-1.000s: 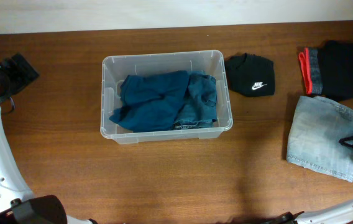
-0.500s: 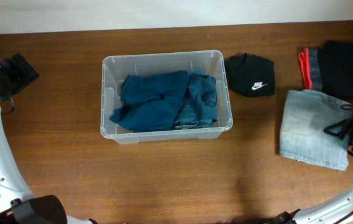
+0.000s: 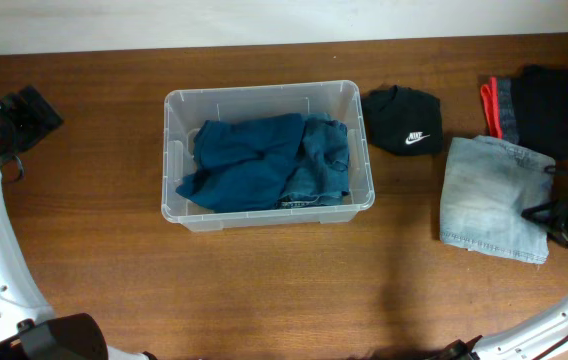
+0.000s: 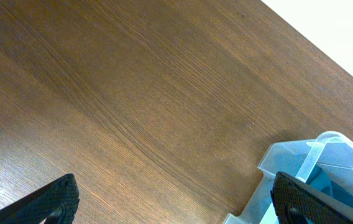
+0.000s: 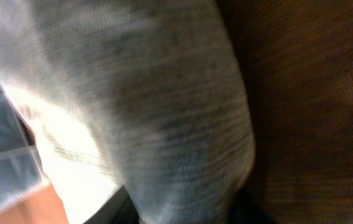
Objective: Pack container
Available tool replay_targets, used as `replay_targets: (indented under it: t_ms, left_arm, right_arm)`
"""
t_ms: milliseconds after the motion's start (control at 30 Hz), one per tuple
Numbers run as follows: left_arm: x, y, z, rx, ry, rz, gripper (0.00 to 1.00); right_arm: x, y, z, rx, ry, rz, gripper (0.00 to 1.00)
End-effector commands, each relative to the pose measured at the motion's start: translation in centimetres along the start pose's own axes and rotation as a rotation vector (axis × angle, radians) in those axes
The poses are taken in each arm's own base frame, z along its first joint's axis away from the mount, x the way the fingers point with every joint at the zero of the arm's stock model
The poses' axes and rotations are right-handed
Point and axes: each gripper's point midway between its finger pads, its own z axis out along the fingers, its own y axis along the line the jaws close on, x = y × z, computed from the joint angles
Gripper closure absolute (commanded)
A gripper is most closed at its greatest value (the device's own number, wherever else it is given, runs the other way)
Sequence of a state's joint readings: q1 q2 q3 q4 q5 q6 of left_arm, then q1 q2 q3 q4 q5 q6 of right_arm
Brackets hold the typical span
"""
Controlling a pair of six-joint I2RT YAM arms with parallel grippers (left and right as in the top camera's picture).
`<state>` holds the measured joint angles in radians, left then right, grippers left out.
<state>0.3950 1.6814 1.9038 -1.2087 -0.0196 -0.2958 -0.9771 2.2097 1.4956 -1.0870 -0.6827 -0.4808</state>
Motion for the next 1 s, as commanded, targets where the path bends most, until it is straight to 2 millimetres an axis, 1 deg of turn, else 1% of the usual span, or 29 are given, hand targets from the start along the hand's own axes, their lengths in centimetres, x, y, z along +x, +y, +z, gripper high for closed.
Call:
replay_targets:
  t_ms: [0,67,167,233,300,333,367,433,567,600,633,700,767,800,867,967]
  left_arm:
    - [0.2,0.3,0.6,-0.012,0.014,-0.008,0.01]
    - [0.2,0.3,0.6,-0.012,0.014,-0.008,0.01]
    - [0.2,0.3,0.6,-0.012,0.014,-0.008,0.01]
    - [0.2,0.3,0.6,-0.012,0.014,-0.008,0.01]
    - [0.2,0.3,0.6,-0.012,0.014,-0.008,0.01]
    - [0.2,0.3,0.6,-0.012,0.014,-0.008,0.01]
    - [0.2,0.3,0.6,-0.012,0.014,-0.008,0.01]
    - [0.2,0.3,0.6,-0.012,0.014,-0.008,0.01]
    - [0.2,0.3,0.6,-0.012,0.014,-0.008,0.01]
    - [0.2,0.3,0.6,-0.012,0.014,-0.008,0.01]
    - [0.2,0.3,0.6,-0.012,0.014,-0.008,0.01]
    - [0.2,0.3,0.6,-0.012,0.014,-0.008,0.01]
    - [0.2,0.3,0.6,-0.012,0.014,-0.008,0.01]
    - [0.2,0.3,0.6,-0.012,0.014,-0.008,0.01]
    - [0.2,0.3,0.6,-0.012,0.014,-0.008,0.01]
    - [0.2,0.3,0.6,-0.012,0.014,-0.008,0.01]
  right_arm:
    - [2.9,-1.4,3.4,-0.008,0.120,0.051,0.74]
    - [2.5,-0.5,3.4,-0.058,0.097,0.058,0.81]
    - [1.7,0.9,3.2,-0.140,0.056,0.067,0.96]
    - [1.0,2.0,2.8,-0.198,0.028,0.076,0.96]
    - [-0.2,4.0,1.8,-0.296,-0.018,0.087,0.96]
    - [-1.2,5.4,0.9,-0.363,-0.050,0.098,0.96]
    - [-1.6,6.0,0.4,-0.391,-0.062,0.103,0.96]
    - [-2.6,8.2,-1.5,-0.470,-0.095,0.081,0.96]
    - [-3.7,12.9,-6.2,-0.563,-0.140,-0.028,0.96]
    - [-4.0,13.6,-7.2,-0.564,-0.151,-0.050,0.96]
    - [-4.1,14.2,-7.9,-0.543,-0.141,-0.029,0.96]
    - [-4.3,15.8,-9.3,-0.524,-0.159,-0.056,0.96]
    - [-4.0,18.1,-10.7,-0.507,-0.186,-0.127,0.96]
    - [-3.7,19.5,-11.6,-0.497,-0.201,-0.171,0.96]
    - [-3.4,21.3,-12.5,-0.489,-0.215,-0.211,0.96]
    - [-2.7,25.0,-13.8,-0.475,-0.223,-0.275,0.96]
